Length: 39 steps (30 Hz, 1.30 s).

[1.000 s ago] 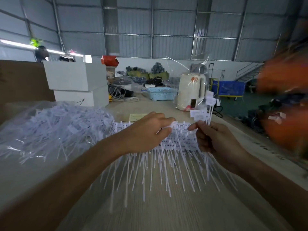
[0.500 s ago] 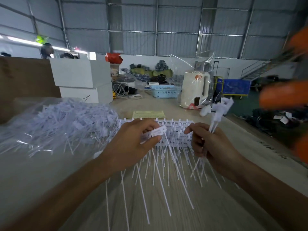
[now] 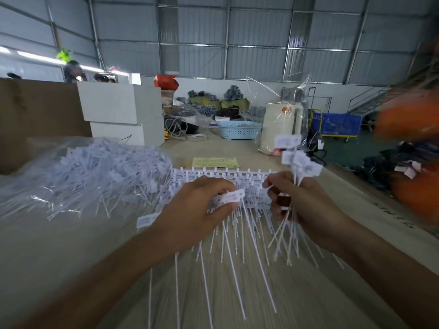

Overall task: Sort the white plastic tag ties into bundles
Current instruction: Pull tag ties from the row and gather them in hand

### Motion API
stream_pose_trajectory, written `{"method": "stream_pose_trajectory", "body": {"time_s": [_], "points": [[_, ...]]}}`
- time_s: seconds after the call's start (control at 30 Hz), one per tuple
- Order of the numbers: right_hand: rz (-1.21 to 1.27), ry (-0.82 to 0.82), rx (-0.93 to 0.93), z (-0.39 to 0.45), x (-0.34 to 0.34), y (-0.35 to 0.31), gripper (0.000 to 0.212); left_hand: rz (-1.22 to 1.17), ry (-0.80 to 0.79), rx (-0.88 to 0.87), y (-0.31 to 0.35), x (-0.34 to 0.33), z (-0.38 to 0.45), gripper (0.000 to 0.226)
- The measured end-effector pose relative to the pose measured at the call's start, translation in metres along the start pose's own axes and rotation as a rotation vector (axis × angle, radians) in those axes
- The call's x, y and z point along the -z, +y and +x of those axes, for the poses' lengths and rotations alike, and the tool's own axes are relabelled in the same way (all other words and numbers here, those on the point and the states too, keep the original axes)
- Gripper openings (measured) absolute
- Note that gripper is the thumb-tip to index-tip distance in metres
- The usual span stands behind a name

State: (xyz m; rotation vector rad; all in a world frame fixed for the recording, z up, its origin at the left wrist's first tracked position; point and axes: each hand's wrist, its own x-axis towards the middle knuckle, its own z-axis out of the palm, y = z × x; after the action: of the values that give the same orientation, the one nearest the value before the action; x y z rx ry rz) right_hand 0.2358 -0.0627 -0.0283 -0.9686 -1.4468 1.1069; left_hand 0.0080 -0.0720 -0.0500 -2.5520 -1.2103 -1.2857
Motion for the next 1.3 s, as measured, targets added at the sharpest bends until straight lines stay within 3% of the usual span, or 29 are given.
{"method": "stream_pose_trajectory", "body": {"time_s": [0.4,0.5,0.6,0.7,0.8,1.03,1.13,1.3], "points": [[0.318,-0.168,0.164,-0.001,0.005,-0.016,0.013,0.013,-0.052,0.023,-0.001,-0.001,-0.001,0.032],[0.232,-0.115,0.102,0.000,0.006,-0.014,0.015,0.000,-0.026,0.012,-0.001,-0.002,0.000,0.031],[0.145,-0.163,0.113,0.000,0.013,-0.019,0.020,-0.008,-0.012,-0.001,0.000,-0.002,0.001,0.034],[-0.027,-0.246,0.117,-0.004,0.011,-0.017,0.035,-0.008,-0.001,-0.008,0.003,-0.002,0.000,0.036],[-0.110,-0.225,0.107,-0.008,0.003,-0.014,0.054,-0.021,0.009,-0.022,0.008,-0.003,0.001,0.033],[-0.229,-0.007,0.150,-0.014,-0.010,-0.015,0.042,-0.107,0.089,-0.003,0.018,-0.001,0.000,0.027],[-0.337,-0.090,0.111,-0.017,-0.014,-0.019,0.032,-0.090,0.131,-0.044,0.022,0.002,0.001,0.028],[-0.205,-0.137,0.024,-0.018,-0.015,-0.019,0.036,-0.120,0.091,-0.091,0.025,0.005,0.004,0.025]]}}
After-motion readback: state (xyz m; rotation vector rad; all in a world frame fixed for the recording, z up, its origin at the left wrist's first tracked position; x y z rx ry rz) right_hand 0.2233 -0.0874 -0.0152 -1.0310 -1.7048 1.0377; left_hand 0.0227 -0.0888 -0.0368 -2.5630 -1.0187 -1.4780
